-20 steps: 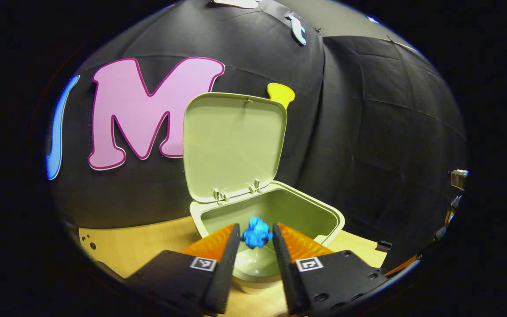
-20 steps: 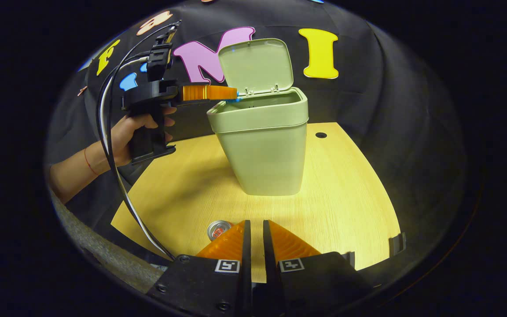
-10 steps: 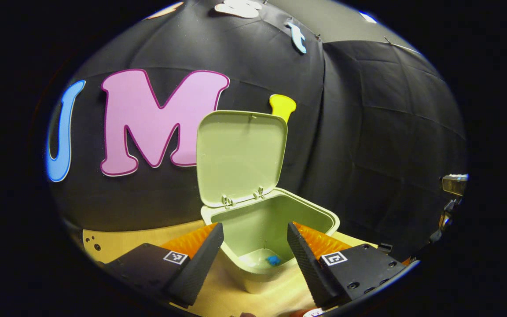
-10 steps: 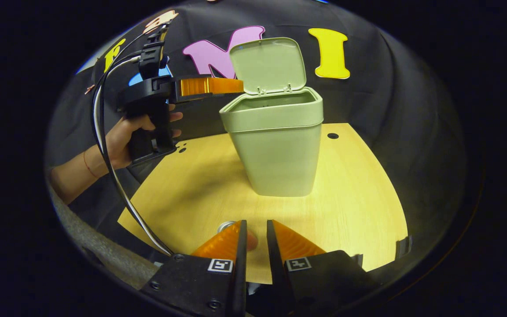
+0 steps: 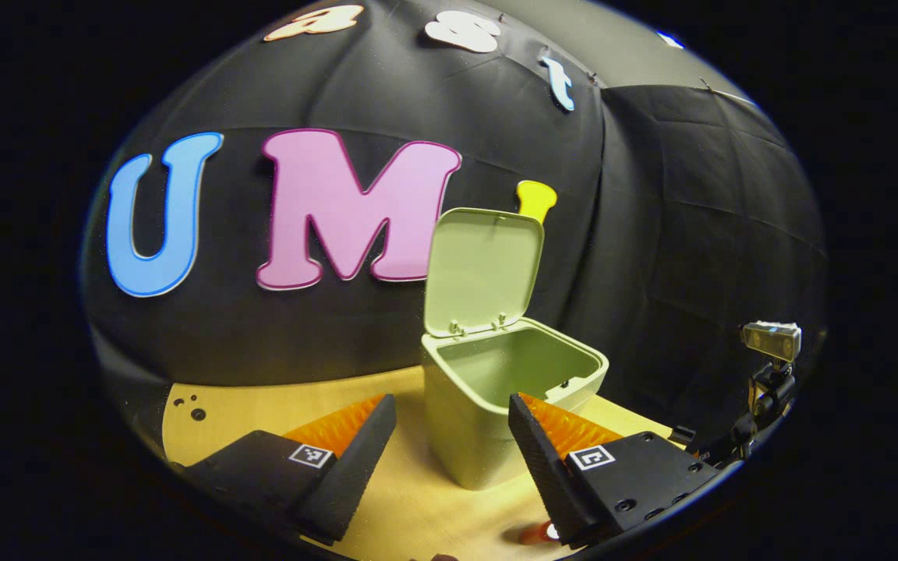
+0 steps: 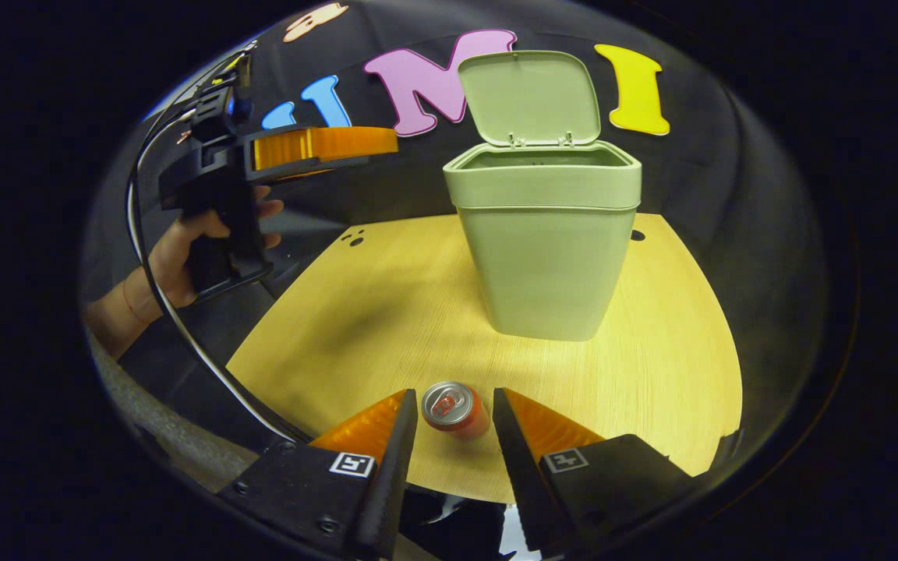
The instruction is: Press the lid of the desktop garbage bin to open it, pick up the crumpled paper on the desktop and throw it into the bin, then pick up the pop can on the desktop and drop it into the bin, and finally close the garbage bin lid.
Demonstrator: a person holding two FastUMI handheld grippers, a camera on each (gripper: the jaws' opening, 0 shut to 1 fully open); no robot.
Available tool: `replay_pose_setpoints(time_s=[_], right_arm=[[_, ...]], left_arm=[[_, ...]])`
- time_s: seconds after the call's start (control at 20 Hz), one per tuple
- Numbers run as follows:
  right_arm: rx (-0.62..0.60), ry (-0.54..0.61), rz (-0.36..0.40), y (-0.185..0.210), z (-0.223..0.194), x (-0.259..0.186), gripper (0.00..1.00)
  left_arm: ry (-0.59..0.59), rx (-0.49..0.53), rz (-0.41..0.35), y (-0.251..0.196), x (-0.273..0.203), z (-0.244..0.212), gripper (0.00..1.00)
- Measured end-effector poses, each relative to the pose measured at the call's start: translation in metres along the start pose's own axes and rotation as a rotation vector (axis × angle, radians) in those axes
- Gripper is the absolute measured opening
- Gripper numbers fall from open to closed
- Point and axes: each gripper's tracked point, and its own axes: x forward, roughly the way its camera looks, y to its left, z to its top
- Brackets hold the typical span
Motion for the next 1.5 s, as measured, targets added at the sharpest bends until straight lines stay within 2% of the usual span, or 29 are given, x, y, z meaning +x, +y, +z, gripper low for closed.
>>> replay_pose_setpoints(time_s=[0.05,0.1,0.15,0.35,0.55,0.95,1.5], right_arm=[[-0.012,0.013,0.003,0.001,-0.002,0.004,0.66],[-0.03,0.028,0.004,0.002,-0.005,0.009,0.68],[-0.048,0.043,0.003,0.001,-0.008,0.013,0.75],[-0.135,0.098,0.01,0.002,-0.019,0.031,0.81],[-0.238,0.151,0.008,0.0,-0.034,0.045,0.81],[-0.312,0.209,0.02,0.004,-0.049,0.073,0.81],[-0.372,0.277,0.034,0.002,-0.065,0.092,0.85]], left_arm=[[0.004,-0.005,0.022,0.008,-0.01,-0.005,0.94],[0.009,-0.011,0.041,0.015,-0.018,-0.009,0.94],[0.01,-0.018,0.059,0.022,-0.029,-0.013,0.94],[0.021,-0.065,0.12,0.043,-0.065,-0.028,0.94],[0.041,-0.098,0.18,0.061,-0.092,-0.046,0.94],[0.077,-0.125,0.28,0.089,-0.132,-0.068,0.95],[0.105,-0.137,0.328,0.108,-0.149,-0.082,0.94]])
